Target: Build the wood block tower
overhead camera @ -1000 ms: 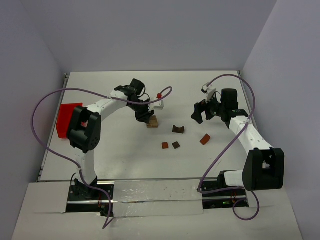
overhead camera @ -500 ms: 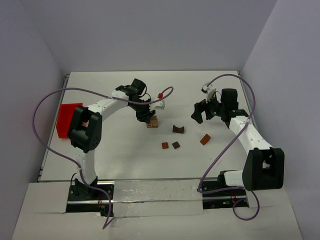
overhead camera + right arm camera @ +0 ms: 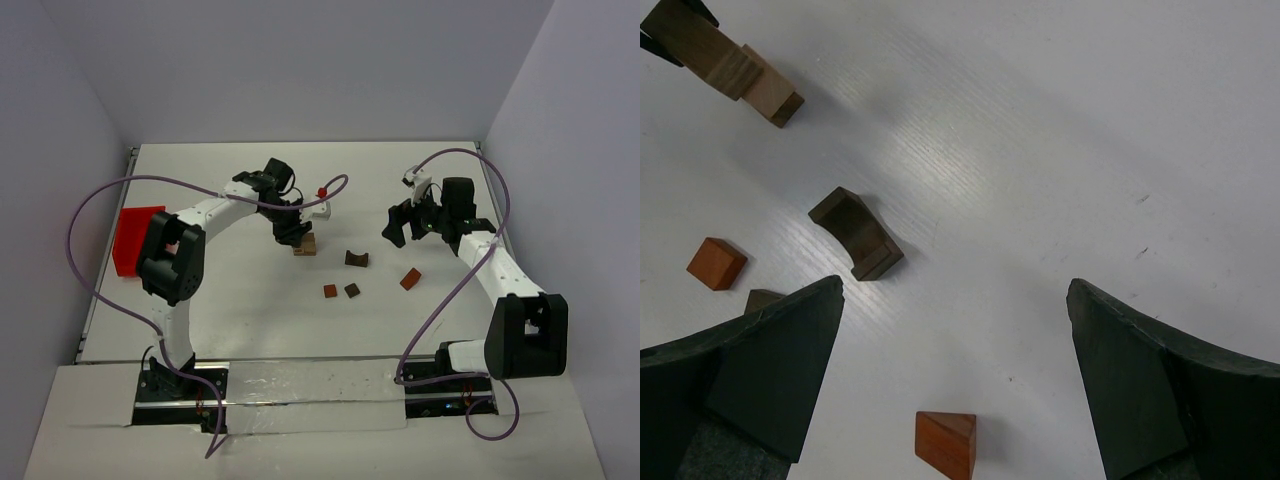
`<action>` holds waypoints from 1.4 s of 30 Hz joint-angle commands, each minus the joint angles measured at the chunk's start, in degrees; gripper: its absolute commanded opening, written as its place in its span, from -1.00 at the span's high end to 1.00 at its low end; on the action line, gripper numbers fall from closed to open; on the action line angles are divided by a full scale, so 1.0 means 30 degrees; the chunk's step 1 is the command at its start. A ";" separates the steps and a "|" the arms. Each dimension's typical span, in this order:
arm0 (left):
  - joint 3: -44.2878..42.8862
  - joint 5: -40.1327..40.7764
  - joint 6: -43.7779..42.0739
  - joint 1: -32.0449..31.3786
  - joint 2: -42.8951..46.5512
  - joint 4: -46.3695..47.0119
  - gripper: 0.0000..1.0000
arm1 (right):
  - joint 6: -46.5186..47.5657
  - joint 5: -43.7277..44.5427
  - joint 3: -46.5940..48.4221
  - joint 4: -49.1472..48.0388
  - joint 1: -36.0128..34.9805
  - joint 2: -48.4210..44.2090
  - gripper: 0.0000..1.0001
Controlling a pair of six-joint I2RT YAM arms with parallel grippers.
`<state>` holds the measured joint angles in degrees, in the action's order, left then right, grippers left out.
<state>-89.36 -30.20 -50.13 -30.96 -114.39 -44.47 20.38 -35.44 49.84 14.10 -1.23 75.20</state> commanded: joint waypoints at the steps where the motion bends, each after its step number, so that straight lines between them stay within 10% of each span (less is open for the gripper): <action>1: -0.0755 -0.0152 0.0040 -0.0080 -0.0145 0.0005 -0.04 | -0.0173 -0.0264 0.0143 -0.0687 0.0009 -0.0017 -0.99; 6: -0.0681 -0.0106 0.0132 -0.0105 -0.0028 0.0179 -0.50 | -0.0163 -0.0349 0.0143 -0.0653 0.0001 0.0041 -0.99; 12: -0.0903 -0.0477 0.0245 0.0000 0.0475 0.0177 -0.59 | 0.0459 -0.0144 0.0343 -0.0111 -0.0255 0.0185 -0.99; 42: -0.0916 -0.0745 0.0479 0.0009 0.0397 0.0846 -0.16 | 0.0970 0.0418 0.0319 0.0192 -0.0995 0.0568 -0.99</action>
<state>-89.52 -30.46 -48.84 -30.96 -113.89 -43.07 22.59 -34.02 49.84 15.27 -3.88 76.36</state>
